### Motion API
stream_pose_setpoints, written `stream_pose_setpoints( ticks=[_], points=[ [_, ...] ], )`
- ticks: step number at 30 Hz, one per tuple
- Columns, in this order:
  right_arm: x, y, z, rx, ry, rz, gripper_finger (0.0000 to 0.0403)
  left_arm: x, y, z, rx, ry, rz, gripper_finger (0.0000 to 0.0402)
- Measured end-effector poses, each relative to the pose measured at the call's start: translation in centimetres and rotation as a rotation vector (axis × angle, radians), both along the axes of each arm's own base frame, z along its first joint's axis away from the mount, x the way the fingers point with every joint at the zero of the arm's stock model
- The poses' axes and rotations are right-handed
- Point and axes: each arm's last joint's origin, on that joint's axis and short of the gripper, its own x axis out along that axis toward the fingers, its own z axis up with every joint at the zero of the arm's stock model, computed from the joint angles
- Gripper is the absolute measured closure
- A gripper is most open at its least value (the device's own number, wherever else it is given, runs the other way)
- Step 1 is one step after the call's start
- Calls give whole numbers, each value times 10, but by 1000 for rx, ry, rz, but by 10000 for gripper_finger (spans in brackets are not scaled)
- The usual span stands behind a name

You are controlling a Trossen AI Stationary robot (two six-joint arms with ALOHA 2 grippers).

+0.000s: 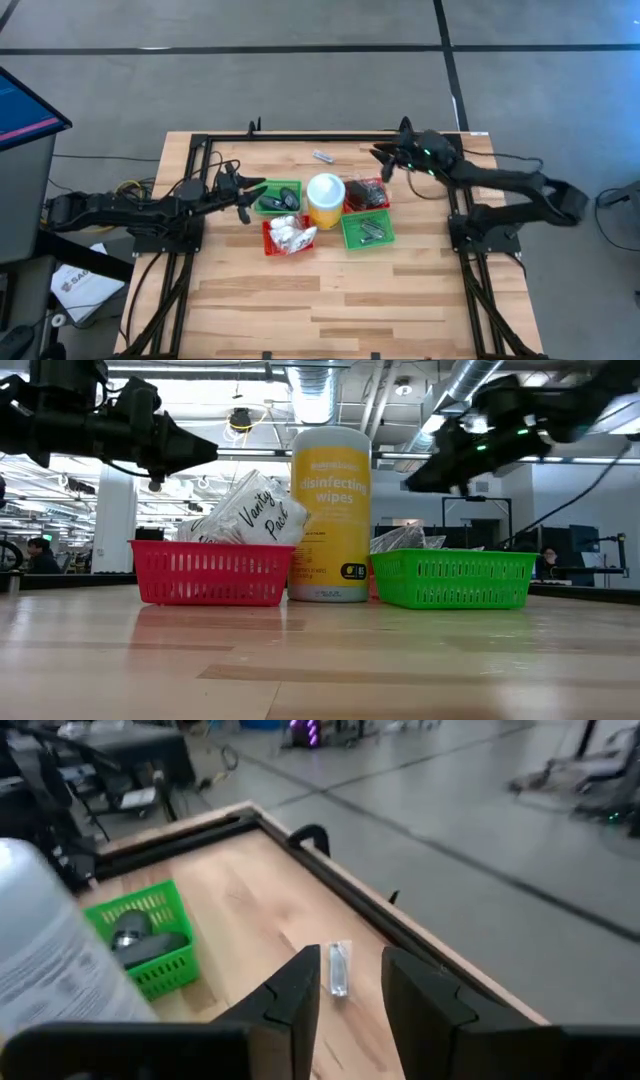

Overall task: Pick & Place Travel size toiletries
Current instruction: Put the silver nail cutter into the right green bin

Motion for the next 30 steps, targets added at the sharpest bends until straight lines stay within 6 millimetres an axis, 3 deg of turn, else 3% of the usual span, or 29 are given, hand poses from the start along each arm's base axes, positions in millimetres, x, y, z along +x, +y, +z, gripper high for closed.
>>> stream_pose_setpoints(
  ticks=[8, 13, 21, 30],
  points=[
    [59, -77, -20, 153, 115, 126, 302, 0, 0, 0, 2, -3, 4, 289],
    [94, -109, -30, 219, 196, 184, 302, 0, 1, -1, 4, 9, 4, 289],
    [133, -129, -24, 249, 407, 277, 302, -1, 4, 0, 68, 37, 99, 289],
    [143, -135, -25, 270, 480, 293, 300, 0, 3, -3, 58, 62, 92, 289]
  ],
)
